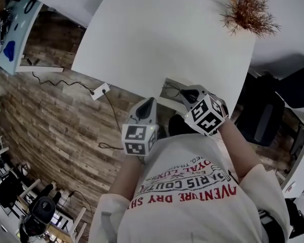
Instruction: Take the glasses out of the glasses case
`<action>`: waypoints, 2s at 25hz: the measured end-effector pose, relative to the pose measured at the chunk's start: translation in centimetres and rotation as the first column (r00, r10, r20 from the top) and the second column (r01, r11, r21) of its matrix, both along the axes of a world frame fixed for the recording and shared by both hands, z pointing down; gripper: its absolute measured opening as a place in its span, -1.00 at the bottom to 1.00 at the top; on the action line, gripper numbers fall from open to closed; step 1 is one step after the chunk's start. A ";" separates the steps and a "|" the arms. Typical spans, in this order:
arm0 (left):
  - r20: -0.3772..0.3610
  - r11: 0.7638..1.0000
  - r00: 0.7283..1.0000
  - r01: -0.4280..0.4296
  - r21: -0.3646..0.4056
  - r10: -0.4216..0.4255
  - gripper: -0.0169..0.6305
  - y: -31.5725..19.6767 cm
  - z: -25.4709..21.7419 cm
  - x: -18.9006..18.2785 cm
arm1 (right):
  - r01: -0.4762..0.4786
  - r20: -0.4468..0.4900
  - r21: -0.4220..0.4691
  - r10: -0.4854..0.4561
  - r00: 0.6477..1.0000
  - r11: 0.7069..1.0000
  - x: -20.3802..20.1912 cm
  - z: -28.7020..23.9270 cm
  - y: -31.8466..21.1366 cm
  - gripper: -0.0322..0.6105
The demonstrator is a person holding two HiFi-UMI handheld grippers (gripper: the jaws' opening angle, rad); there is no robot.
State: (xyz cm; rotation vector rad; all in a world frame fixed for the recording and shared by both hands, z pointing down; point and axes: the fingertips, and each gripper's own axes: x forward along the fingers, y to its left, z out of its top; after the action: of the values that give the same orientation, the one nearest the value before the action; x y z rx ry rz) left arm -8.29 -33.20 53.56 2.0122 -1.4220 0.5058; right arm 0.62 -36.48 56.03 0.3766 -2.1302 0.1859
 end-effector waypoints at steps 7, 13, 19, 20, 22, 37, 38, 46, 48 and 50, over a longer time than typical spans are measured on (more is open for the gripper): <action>0.003 0.994 0.996 -0.087 0.072 0.087 -0.95 -0.5 -2.8 0.1 | -0.143 0.055 0.059 0.140 0.989 0.988 0.2 -3.2 0.4 -0.82; 0.020 0.971 0.984 -0.178 0.158 0.177 -0.95 -1.2 -5.7 0.1 | -0.366 0.167 0.099 0.347 0.923 0.925 0.8 -6.0 1.2 -0.82; 0.041 0.930 0.960 -0.279 0.238 0.277 -0.95 -0.8 -8.5 0.2 | -0.541 0.273 0.130 0.494 0.825 0.831 1.0 -8.6 2.2 -0.82; 0.042 0.924 0.957 -0.289 0.249 0.288 -0.95 -0.7 -8.9 0.2 | -0.566 0.292 0.135 0.513 0.807 0.813 1.0 -9.1 2.4 -0.82; 0.045 0.912 0.950 -0.308 0.270 0.308 -0.95 -0.5 -9.6 0.2 | -0.617 0.334 0.140 0.549 0.766 0.775 1.1 -10.0 2.8 -0.82; 0.052 0.846 0.912 -0.399 0.353 0.408 -0.95 -0.1 -12.1 1.5 | -0.802 0.507 0.105 0.662 0.552 0.588 2.5 -13.5 4.1 -0.82; 0.051 0.845 0.911 -0.400 0.355 0.410 -0.95 -0.2 -12.2 1.5 | -0.808 0.510 0.103 0.667 0.544 0.581 2.5 -13.6 4.1 -0.82; 0.040 0.838 0.905 -0.407 0.363 0.423 -0.95 -0.2 -12.4 1.8 | -0.822 0.530 0.113 0.667 0.525 0.557 2.5 -14.1 4.1 -0.83; 0.037 0.838 0.905 -0.408 0.363 0.424 -0.95 -0.2 -12.3 1.8 | -0.830 0.543 0.129 0.662 0.517 0.543 2.6 -14.5 4.1 -0.83; 0.036 0.838 0.905 -0.407 0.363 0.424 -0.95 -0.1 -12.3 1.7 | -0.834 0.550 0.139 0.659 0.513 0.534 2.7 -14.8 4.2 -0.83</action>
State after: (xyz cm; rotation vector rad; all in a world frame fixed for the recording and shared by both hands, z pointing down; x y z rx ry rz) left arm -6.58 -33.27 41.27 2.6425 -1.1024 0.3890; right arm 3.28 -32.29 41.26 1.6989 -2.2719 0.3828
